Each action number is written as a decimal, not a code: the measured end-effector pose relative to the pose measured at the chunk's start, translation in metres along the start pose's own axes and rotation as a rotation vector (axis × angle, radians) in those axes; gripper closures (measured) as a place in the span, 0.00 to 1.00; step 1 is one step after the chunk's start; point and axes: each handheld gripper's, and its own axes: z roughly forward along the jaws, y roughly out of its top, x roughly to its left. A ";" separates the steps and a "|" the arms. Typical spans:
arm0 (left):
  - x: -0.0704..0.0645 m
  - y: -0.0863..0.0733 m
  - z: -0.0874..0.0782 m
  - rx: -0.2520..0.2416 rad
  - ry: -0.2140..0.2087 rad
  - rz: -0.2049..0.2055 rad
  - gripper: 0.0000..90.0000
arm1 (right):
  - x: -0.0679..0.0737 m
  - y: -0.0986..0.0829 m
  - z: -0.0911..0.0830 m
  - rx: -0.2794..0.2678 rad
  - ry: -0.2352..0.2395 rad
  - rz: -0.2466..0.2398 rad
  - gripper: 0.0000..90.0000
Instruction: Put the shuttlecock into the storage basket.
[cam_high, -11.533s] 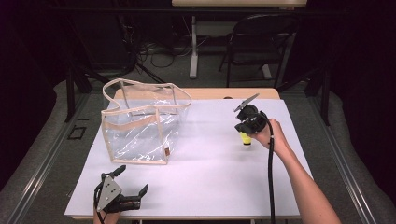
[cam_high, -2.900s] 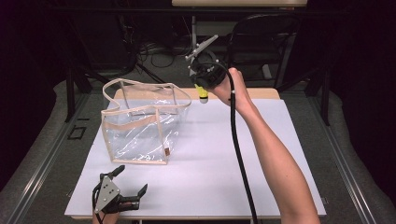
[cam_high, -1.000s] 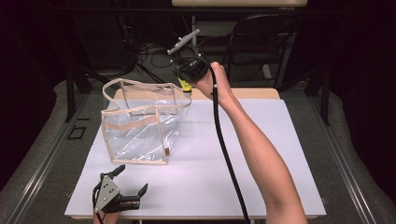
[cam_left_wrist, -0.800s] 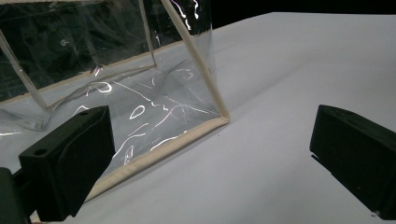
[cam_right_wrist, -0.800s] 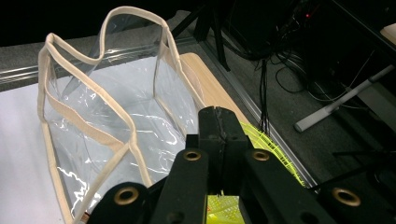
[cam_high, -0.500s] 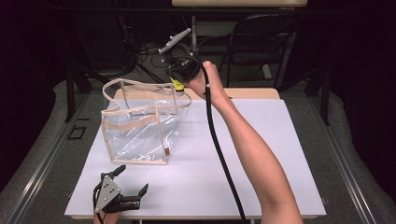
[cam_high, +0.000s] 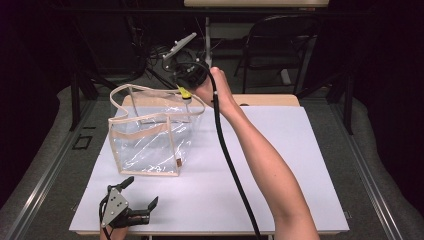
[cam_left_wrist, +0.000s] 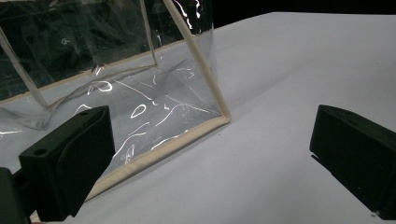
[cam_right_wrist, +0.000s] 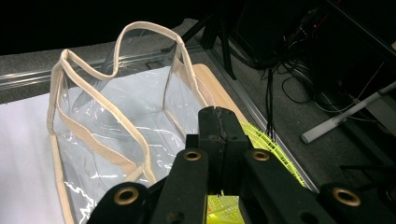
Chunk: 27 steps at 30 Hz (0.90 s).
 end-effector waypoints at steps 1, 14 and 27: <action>0.000 0.000 0.000 -0.001 0.000 -0.001 0.00 | 0.001 0.001 0.001 0.000 -0.001 -0.004 1.00; 0.000 0.000 0.000 -0.001 -0.001 0.002 0.00 | 0.009 0.005 0.010 -0.005 0.003 -0.020 1.00; -0.001 0.000 -0.001 -0.005 -0.002 0.002 0.00 | 0.013 0.008 0.017 -0.007 -0.005 -0.027 1.00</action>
